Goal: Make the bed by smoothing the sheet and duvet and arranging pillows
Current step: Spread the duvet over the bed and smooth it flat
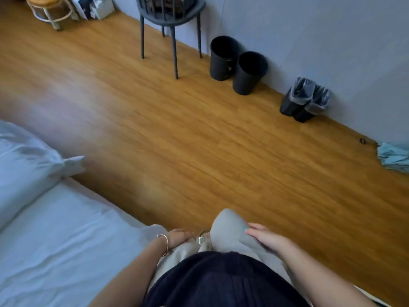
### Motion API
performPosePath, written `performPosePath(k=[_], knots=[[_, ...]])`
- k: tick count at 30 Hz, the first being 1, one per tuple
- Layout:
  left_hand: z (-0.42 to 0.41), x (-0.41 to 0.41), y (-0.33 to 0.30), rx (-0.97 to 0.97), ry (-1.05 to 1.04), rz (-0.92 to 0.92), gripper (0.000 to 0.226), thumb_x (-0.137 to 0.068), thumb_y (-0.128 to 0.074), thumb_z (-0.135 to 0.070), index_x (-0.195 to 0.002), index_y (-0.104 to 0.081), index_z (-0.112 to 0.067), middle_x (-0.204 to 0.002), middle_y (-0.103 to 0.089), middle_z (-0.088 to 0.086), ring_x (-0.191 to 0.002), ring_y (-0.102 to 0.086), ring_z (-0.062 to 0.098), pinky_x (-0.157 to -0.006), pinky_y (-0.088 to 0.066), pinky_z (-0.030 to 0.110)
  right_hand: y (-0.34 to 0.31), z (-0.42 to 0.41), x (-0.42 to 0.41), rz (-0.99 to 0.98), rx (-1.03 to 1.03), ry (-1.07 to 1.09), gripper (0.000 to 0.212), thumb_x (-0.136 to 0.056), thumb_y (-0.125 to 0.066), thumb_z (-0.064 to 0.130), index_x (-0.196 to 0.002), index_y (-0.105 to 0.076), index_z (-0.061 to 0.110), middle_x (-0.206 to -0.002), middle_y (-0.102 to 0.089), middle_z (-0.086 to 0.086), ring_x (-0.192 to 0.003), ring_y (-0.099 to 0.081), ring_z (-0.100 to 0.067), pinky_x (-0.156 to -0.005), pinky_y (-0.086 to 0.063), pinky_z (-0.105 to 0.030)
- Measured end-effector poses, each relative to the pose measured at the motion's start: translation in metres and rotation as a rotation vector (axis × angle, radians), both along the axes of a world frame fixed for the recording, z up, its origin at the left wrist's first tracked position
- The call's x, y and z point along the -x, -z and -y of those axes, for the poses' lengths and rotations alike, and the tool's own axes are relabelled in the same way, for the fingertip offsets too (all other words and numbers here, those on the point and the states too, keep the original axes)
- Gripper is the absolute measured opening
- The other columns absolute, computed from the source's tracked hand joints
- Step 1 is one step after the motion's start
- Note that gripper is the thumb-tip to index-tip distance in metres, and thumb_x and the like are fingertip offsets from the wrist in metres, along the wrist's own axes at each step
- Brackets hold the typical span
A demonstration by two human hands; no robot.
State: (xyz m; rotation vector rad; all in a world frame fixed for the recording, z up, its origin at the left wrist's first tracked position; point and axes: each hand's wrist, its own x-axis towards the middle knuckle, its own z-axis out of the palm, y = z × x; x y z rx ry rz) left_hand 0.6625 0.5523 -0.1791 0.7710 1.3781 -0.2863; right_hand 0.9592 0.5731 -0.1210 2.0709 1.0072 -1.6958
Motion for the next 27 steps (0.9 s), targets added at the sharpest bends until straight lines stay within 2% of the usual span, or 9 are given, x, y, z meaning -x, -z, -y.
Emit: performPosePath(k=[2,4,6,9,13,16,19,23,27], knots=[[-0.033,0.009,0.001,0.007,-0.042,-0.002,0.036,-0.087,-0.054,-0.05,-0.108,-0.064,-0.022,-0.126,-0.059,0.002,-0.116,-0.055,0.02,-0.104,-0.041,0.03,0.003,-0.065,0.023,-0.028,0.021,-0.084,0.058,-0.091,-0.061,0.038,-0.143,-0.044,0.018,-0.143,-0.048,-0.003,-0.108,-0.049,-0.013,-0.086,-0.04,-0.02],[-0.069,0.022,0.012,0.015,-0.042,0.022,0.046,-0.097,-0.045,-0.041,-0.131,-0.055,-0.012,-0.14,-0.051,0.006,-0.128,-0.048,0.022,-0.105,-0.034,0.023,0.015,-0.134,0.048,-0.041,0.052,-0.175,0.075,-0.08,-0.066,0.05,-0.145,-0.043,0.02,-0.146,-0.045,-0.001,-0.119,-0.05,-0.015,-0.1,-0.038,-0.025],[-0.115,0.041,0.021,0.016,-0.098,0.049,0.053,-0.098,-0.041,-0.039,-0.141,-0.045,-0.008,-0.149,-0.04,0.011,-0.137,-0.038,0.025,-0.096,-0.031,0.009,0.032,-0.21,0.076,-0.053,0.036,-0.233,0.076,-0.077,-0.067,0.049,-0.143,-0.045,0.017,-0.143,-0.048,-0.003,-0.118,-0.051,-0.016,-0.1,-0.038,-0.025],[-0.194,0.081,0.021,0.009,-0.215,-0.056,0.044,-0.102,-0.04,-0.033,-0.135,-0.051,-0.007,-0.142,-0.049,0.011,-0.129,-0.046,0.026,-0.098,-0.033,0.018,0.036,-0.335,0.132,-0.059,0.04,-0.422,0.042,-0.091,-0.058,0.036,-0.126,-0.058,0.013,-0.126,-0.061,-0.004,-0.101,-0.058,-0.015,-0.086,-0.044,-0.024],[-0.305,0.148,-0.01,-0.038,-0.479,-0.235,0.021,-0.091,-0.05,-0.042,-0.101,-0.061,-0.027,-0.114,-0.063,0.0,-0.101,-0.058,0.017,-0.097,-0.046,0.032,0.03,-0.481,0.22,-0.038,0.024,-0.821,0.029,-0.09,-0.056,0.032,-0.107,-0.063,0.01,-0.095,-0.057,-0.001,-0.082,-0.054,-0.015,-0.068,-0.037,-0.026],[-0.365,0.197,-0.034,-0.157,-0.684,-0.312,0.026,-0.091,-0.053,-0.037,-0.113,-0.063,-0.029,-0.118,-0.063,-0.001,-0.107,-0.059,0.018,-0.096,-0.044,0.028,0.027,-0.557,0.291,-0.016,0.053,-0.927,0.022,-0.095,-0.053,0.037,-0.097,-0.054,0.015,-0.088,-0.051,0.0,-0.07,-0.047,-0.011,-0.065,-0.037,-0.025],[-0.409,0.25,-0.039,-0.179,-0.792,-0.306,0.042,-0.092,-0.055,-0.038,-0.131,-0.055,-0.022,-0.132,-0.057,-0.003,-0.12,-0.054,0.017,-0.099,-0.039,0.025,0.043,-0.618,0.363,-0.012,-0.053,-1.005,0.034,-0.094,-0.059,0.032,-0.112,-0.06,0.003,-0.097,-0.062,-0.007,-0.081,-0.056,-0.019,-0.071,-0.041,-0.026],[-0.463,0.351,-0.015,-0.097,-0.968,-0.19,0.042,-0.096,-0.052,-0.038,-0.133,-0.054,-0.019,-0.134,-0.054,-0.001,-0.118,-0.051,0.016,-0.101,-0.035,0.024,0.058,-0.682,0.462,-0.01,-0.015,-1.152,0.046,-0.095,-0.056,0.035,-0.133,-0.051,0.009,-0.132,-0.054,-0.005,-0.115,-0.052,-0.019,-0.094,-0.041,-0.027],[-0.521,0.472,-0.018,-0.101,-1.338,-0.138,0.028,-0.098,-0.049,-0.032,-0.113,-0.06,-0.012,-0.114,-0.063,0.004,-0.093,-0.059,0.015,-0.082,-0.047,0.029,0.05,-0.741,0.566,0.003,0.025,-1.111,0.035,-0.095,-0.054,0.033,-0.124,-0.057,0.014,-0.121,-0.059,-0.004,-0.104,-0.055,-0.016,-0.091,-0.046,-0.027]])
